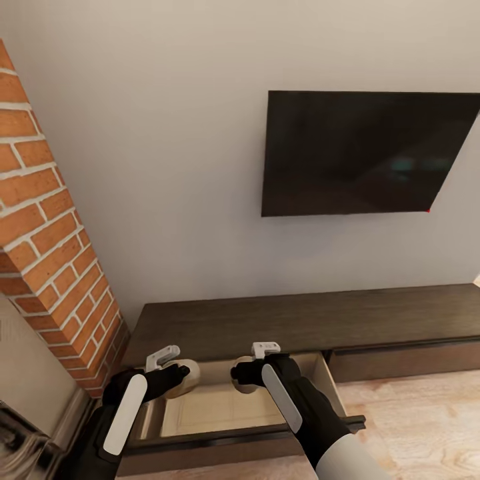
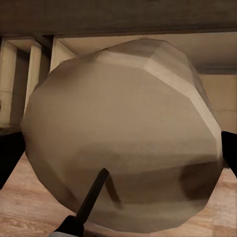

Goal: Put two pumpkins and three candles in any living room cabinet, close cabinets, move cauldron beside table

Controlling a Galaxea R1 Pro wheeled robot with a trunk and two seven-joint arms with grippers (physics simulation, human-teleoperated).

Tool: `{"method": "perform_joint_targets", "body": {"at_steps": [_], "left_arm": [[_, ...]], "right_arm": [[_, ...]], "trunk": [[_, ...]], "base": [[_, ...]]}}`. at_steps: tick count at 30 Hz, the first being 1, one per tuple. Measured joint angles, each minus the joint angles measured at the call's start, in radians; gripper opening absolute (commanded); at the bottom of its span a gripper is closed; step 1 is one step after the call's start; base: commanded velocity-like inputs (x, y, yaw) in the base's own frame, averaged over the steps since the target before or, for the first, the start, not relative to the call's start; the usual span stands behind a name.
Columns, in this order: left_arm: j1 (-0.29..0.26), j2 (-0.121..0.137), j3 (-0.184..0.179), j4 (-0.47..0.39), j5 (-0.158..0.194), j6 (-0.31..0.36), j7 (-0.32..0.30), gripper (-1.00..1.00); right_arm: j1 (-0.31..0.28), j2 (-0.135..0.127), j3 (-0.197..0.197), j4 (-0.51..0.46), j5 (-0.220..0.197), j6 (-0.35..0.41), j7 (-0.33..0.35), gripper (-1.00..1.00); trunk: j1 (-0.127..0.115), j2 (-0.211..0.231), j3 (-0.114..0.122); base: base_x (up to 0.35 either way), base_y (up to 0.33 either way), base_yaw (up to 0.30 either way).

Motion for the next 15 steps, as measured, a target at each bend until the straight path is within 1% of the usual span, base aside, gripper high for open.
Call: {"method": "perform_joint_targets", "body": {"at_steps": [3,10,15], "left_arm": [[0.0,-0.001,0.0,0.0,0.001,0.0,0.0,-1.0],[0.0,0.0,0.0,0.0,0.009,-0.001,-0.001,-1.0],[0.0,-0.001,0.0,0.0,0.007,0.0,0.0,-1.0]], "right_arm": [[0.0,0.0,0.0,-0.001,0.001,0.001,0.0,-1.0],[0.0,0.0,0.0,-0.006,0.002,0.001,0.001,-1.0],[0.0,0.0,0.0,-0.021,0.002,0.006,0.001,-1.0]], "trunk": [[0.0,0.0,0.0],[0.0,0.0,0.0],[0.0,0.0,0.0]], "base": [[0.149,0.064,0.0],[0.042,0.023,0.0],[0.119,0.036,0.0]]}}
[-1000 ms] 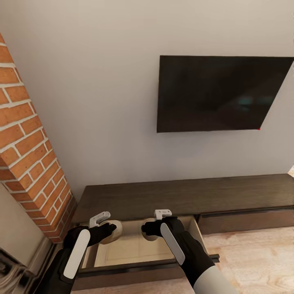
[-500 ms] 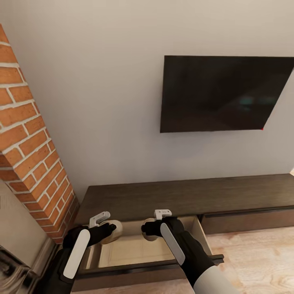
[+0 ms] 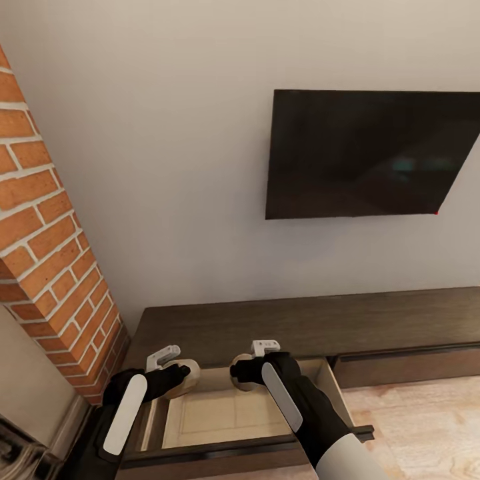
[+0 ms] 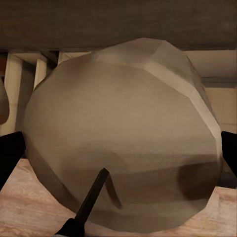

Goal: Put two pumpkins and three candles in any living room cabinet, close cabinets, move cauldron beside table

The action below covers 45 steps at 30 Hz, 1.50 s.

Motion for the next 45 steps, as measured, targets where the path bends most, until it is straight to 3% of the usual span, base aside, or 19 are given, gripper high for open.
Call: {"method": "perform_joint_targets", "body": {"at_steps": [10,19,25,32,45], "left_arm": [[0.0,-0.002,0.0,0.0,-0.001,0.0,-0.001,-1.0],[0.0,-0.005,0.0,0.006,-0.008,-0.005,0.0,-1.0],[-0.025,-0.006,-0.002,0.089,-0.015,-0.036,0.002,-1.0],[-0.07,-0.013,-0.007,0.213,-0.099,-0.088,0.003,-1.0],[-0.074,-0.026,-0.018,0.227,-0.115,-0.108,0.003,-1.0]], "right_arm": [[0.0,0.0,0.0,-0.001,0.0,0.001,0.0,-1.0],[0.0,0.0,0.0,-0.001,-0.001,-0.004,0.001,-1.0],[0.0,0.0,0.023,-0.002,-0.001,-0.008,0.002,-1.0],[0.0,0.0,0.032,0.0,-0.001,-0.008,0.001,-1.0],[0.0,0.0,0.033,0.0,-0.001,-0.008,0.0,-1.0]], "trunk": [[0.0,0.0,0.0],[0.035,-0.063,-0.028],[0.058,-0.105,-0.047],[0.084,-0.154,-0.069],[0.134,-0.245,-0.11]], "base": [[0.012,0.003,0.0],[0.0,0.0,0.0],[0.0,0.0,0.0],[0.0,0.0,0.0],[0.0,0.0,0.0]]}}
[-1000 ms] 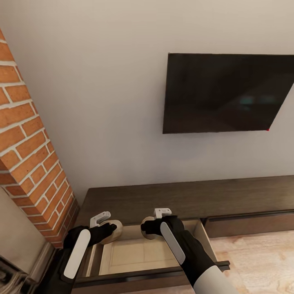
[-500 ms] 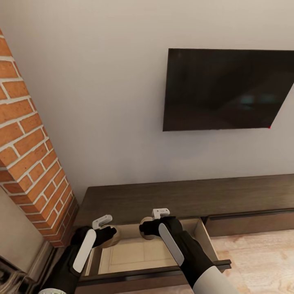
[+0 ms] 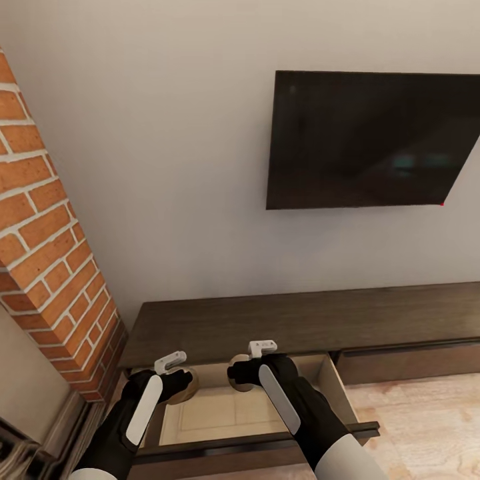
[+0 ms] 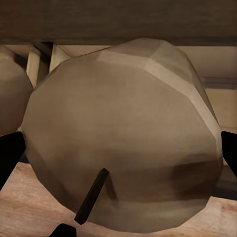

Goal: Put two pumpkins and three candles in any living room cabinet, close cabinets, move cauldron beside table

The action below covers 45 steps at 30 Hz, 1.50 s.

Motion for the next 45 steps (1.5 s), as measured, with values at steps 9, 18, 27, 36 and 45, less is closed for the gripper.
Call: {"method": "perform_joint_targets", "body": {"at_steps": [9,18,27,36,45], "left_arm": [[0.0,-0.008,-0.018,0.002,0.006,-0.021,-0.001,-1.0],[0.0,-0.016,-0.034,0.001,0.002,-0.027,-0.001,-1.0],[0.0,-0.016,-0.034,0.001,0.001,-0.027,-0.001,-1.0],[0.0,-0.016,-0.032,0.001,0.001,-0.027,-0.001,-1.0],[0.0,-0.016,-0.032,0.001,0.002,-0.027,-0.001,-1.0]], "right_arm": [[0.0,0.0,0.001,-0.002,0.0,0.004,0.0,-1.0],[0.0,0.0,0.0,-0.022,0.0,0.007,0.001,-1.0],[0.0,0.0,0.001,-0.023,0.0,0.008,0.002,-1.0],[0.0,0.0,0.001,-0.022,0.001,0.007,0.001,-1.0],[0.0,0.0,0.001,-0.022,0.0,0.006,0.001,-1.0]], "trunk": [[0.035,-0.063,-0.028],[0.069,-0.126,-0.056],[0.104,-0.189,-0.085],[0.134,-0.245,-0.11],[0.146,-0.266,-0.119]], "base": [[0.0,0.0,0.0],[0.0,0.0,0.0],[0.0,0.0,0.0],[0.0,0.0,0.069],[0.0,0.0,0.189]]}}
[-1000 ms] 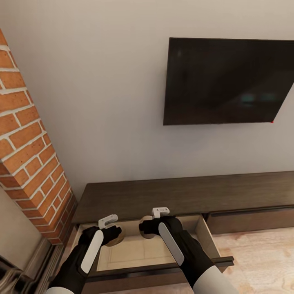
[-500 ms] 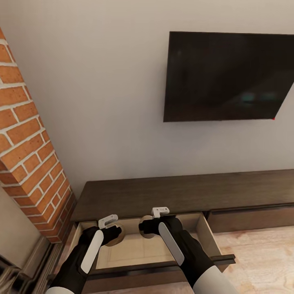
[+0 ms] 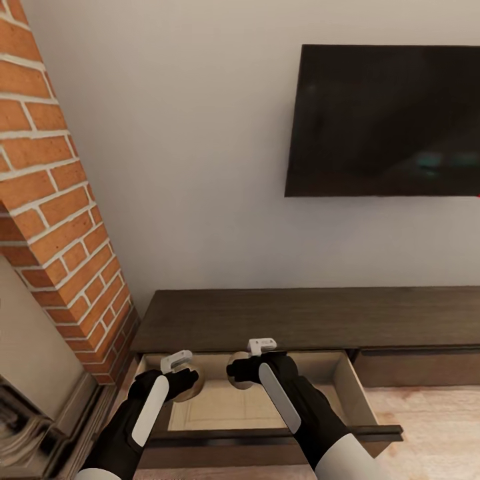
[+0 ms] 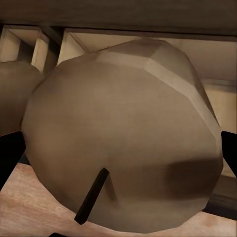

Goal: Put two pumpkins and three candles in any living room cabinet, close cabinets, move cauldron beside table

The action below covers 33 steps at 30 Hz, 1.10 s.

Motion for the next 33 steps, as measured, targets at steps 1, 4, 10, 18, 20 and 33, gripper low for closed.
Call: {"method": "perform_joint_targets", "body": {"at_steps": [1,4,10,18,20,33], "left_arm": [[0.0,0.0,0.0,0.0,-0.001,0.0,0.0,-1.0],[0.0,0.0,0.0,0.0,-0.001,0.0,0.0,-1.0],[0.0,0.0,-0.001,0.0,0.004,0.0,-0.001,-1.0],[0.0,0.0,-0.002,0.0,0.002,0.001,-0.002,-1.0],[0.0,0.0,-0.002,0.0,0.002,0.001,-0.002,-1.0],[0.0,0.0,-0.002,0.0,0.004,0.001,-0.002,-1.0]], "right_arm": [[0.0,0.0,0.0,0.0,0.0,0.0,0.0,-1.0],[0.0,0.0,0.0,0.0,0.0,0.0,0.0,-1.0],[0.0,0.0,0.0,-0.001,0.0,-0.001,0.001,-1.0],[0.0,0.0,0.0,-0.002,0.0,-0.001,0.0,-1.0],[0.0,0.0,0.0,-0.002,-0.001,-0.001,0.0,-1.0],[0.0,0.0,0.0,-0.002,-0.001,0.0,0.0,-1.0]], "trunk": [[0.004,-0.007,-0.003],[0.012,-0.021,-0.009],[0.012,-0.021,-0.009],[0.011,-0.021,-0.009],[0.011,-0.021,-0.009],[0.012,-0.021,-0.009]], "base": [[0.0,0.0,0.022],[0.0,0.0,0.009],[0.001,0.0,0.001],[0.141,0.0,0.0],[0.115,0.0,0.0],[0.076,0.007,0.0]]}}
